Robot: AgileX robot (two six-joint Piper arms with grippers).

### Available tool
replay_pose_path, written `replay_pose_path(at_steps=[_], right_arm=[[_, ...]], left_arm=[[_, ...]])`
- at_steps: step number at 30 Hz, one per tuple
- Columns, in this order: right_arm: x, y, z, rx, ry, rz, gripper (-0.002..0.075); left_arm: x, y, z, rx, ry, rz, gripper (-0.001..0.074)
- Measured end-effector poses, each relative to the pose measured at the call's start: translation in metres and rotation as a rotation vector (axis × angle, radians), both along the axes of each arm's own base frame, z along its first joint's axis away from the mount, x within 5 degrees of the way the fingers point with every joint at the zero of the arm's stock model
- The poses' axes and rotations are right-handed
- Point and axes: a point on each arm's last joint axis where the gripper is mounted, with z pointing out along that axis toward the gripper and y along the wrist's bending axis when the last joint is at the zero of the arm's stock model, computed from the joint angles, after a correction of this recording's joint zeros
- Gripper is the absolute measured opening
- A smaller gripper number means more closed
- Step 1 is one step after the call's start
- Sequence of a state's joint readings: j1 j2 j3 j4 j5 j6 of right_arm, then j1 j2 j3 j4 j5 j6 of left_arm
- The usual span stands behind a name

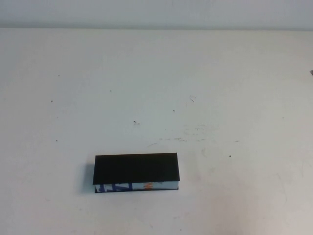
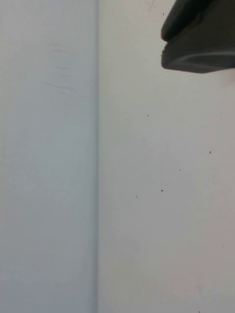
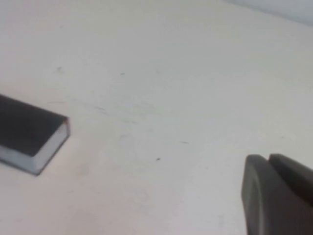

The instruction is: Return glasses to glasses case

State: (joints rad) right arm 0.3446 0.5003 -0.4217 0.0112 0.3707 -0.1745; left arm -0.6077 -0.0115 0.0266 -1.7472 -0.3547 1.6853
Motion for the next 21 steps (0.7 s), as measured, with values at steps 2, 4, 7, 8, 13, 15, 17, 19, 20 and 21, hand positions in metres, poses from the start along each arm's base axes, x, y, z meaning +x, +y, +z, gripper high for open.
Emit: replay_pose_path(at_steps=[2, 4, 7, 8, 13, 15, 17, 19, 20, 21], right_arm=[[-0.008, -0.010, -0.023, 0.027, -0.052, -0.071, -0.0011], [-0.015, -0.018, -0.040, 0.074, -0.112, -0.150, -0.0011], [-0.024, -0.028, -0.057, 0.162, -0.230, -0.257, -0.0011], [-0.027, -0.030, -0.062, 0.190, -0.261, -0.289, -0.0011], [-0.037, -0.036, -0.078, 0.266, -0.340, -0.357, -0.0011], [-0.040, -0.036, -0.079, 0.278, -0.367, -0.357, -0.0011], [-0.042, -0.036, -0.079, 0.289, -0.381, -0.353, -0.0011], [-0.042, -0.036, -0.081, 0.292, -0.364, -0.352, -0.0011], [-0.042, -0.035, -0.082, 0.292, -0.351, -0.350, -0.0011], [-0.042, -0.035, -0.083, 0.288, -0.333, -0.348, -0.0011]], left_arm=[[0.000, 0.000, 0.000, 0.000, 0.000, 0.000, -0.0001], [0.000, 0.000, 0.000, 0.000, 0.000, 0.000, -0.0001], [0.000, 0.000, 0.000, 0.000, 0.000, 0.000, -0.0001], [0.000, 0.000, 0.000, 0.000, 0.000, 0.000, -0.0001], [0.000, 0.000, 0.000, 0.000, 0.000, 0.002, -0.0001], [0.000, 0.000, 0.000, 0.000, 0.000, 0.002, -0.0001], [0.000, 0.000, 0.000, 0.000, 0.000, 0.002, -0.0001], [0.000, 0.000, 0.000, 0.000, 0.000, 0.002, -0.0001], [0.000, 0.000, 0.000, 0.000, 0.000, 0.002, -0.0001], [0.000, 0.000, 0.000, 0.000, 0.000, 0.002, -0.0001]])
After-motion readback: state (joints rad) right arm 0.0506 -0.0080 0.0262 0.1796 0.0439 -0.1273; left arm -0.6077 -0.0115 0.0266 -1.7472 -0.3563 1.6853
